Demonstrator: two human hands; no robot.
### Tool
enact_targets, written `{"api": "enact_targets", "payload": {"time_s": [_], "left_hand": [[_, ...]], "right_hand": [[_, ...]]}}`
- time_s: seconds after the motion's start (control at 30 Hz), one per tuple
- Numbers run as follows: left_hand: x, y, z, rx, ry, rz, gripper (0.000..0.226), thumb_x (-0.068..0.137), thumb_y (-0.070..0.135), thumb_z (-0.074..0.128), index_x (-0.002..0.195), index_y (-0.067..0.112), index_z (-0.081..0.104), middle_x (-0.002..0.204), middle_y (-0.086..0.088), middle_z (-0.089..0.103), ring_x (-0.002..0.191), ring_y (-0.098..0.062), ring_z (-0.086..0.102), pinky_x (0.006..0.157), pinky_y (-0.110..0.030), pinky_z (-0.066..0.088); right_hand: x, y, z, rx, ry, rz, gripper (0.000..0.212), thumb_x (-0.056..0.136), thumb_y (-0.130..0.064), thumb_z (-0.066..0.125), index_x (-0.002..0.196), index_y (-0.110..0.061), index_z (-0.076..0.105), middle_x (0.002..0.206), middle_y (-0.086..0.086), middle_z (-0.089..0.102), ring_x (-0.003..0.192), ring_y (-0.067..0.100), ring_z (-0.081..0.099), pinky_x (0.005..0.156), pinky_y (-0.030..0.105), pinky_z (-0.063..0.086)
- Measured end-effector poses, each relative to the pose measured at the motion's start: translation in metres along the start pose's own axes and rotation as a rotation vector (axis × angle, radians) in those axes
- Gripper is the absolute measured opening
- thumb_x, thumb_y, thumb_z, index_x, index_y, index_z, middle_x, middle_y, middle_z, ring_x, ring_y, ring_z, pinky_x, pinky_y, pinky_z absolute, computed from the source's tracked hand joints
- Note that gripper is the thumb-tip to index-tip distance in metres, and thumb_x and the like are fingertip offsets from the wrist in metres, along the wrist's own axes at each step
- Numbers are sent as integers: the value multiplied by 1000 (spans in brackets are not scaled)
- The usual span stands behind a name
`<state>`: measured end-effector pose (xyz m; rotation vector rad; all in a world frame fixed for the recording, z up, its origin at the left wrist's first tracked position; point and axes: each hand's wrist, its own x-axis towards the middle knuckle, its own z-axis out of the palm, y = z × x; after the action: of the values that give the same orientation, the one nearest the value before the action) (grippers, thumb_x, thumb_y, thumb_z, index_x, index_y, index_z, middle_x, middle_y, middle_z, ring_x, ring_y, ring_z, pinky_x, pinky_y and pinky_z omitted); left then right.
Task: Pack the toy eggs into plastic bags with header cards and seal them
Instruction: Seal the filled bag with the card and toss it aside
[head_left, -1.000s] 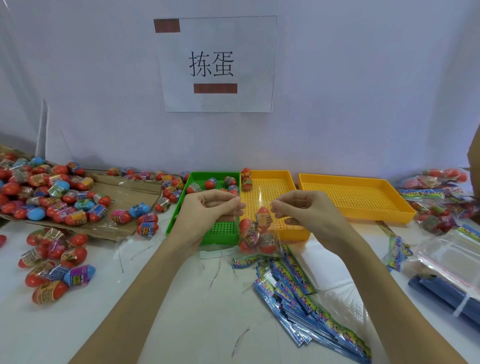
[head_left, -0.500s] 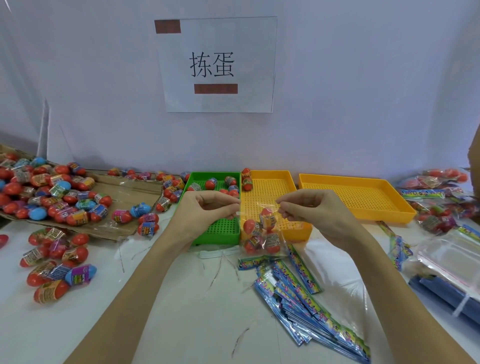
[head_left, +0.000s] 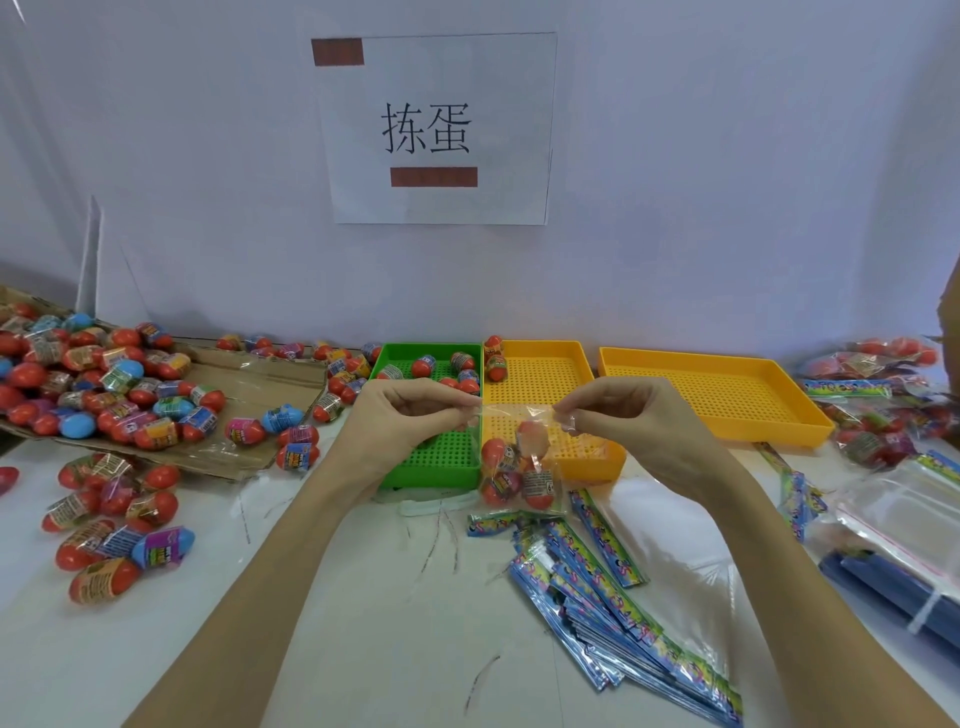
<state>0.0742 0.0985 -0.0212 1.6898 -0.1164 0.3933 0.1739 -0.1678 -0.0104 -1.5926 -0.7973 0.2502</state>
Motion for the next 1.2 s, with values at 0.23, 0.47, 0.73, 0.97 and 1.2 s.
{"api": "enact_targets", "payload": {"time_s": [0.23, 0.47, 0.73, 0.97, 1.2], "left_hand": [[-2, 2, -2, 177, -8, 145, 23, 86, -8, 75, 94, 12, 84, 95, 1, 79, 92, -10, 73, 79, -16, 56], [-3, 1, -5, 241, -55, 114, 19, 92, -4, 71, 100, 8, 83, 102, 6, 77, 101, -8, 71, 83, -16, 56], [1, -5, 7, 98, 57, 53, 13, 83, 6, 84, 96, 10, 83, 94, 0, 80, 92, -13, 76, 79, -17, 57], [2, -7, 9, 70, 63, -12, 13, 82, 24, 83, 95, 26, 84, 93, 0, 81, 87, -15, 77, 77, -18, 58], [2, -8, 8, 151, 20, -16, 12, 89, 16, 79, 100, 22, 80, 95, 3, 80, 88, -12, 75, 80, -19, 58]], "right_hand": [[0, 2, -2, -69, 0, -9, 16, 90, -10, 75, 94, -23, 84, 94, 6, 80, 94, 21, 75, 83, 22, 58], [1, 0, 0, -109, 27, 39, 27, 97, -3, 66, 96, -23, 84, 95, 3, 80, 95, 19, 75, 87, 27, 59], [4, 4, 8, -110, 73, 32, 13, 86, -21, 80, 99, -16, 79, 94, 1, 78, 91, 18, 74, 82, 26, 59], [5, 7, 9, -69, 93, 23, 26, 86, -25, 76, 107, -11, 70, 90, 5, 76, 83, 21, 73, 78, 27, 58], [4, 5, 11, -67, 100, 37, 18, 91, -11, 75, 109, -9, 70, 90, 7, 75, 83, 20, 72, 79, 28, 58]]}}
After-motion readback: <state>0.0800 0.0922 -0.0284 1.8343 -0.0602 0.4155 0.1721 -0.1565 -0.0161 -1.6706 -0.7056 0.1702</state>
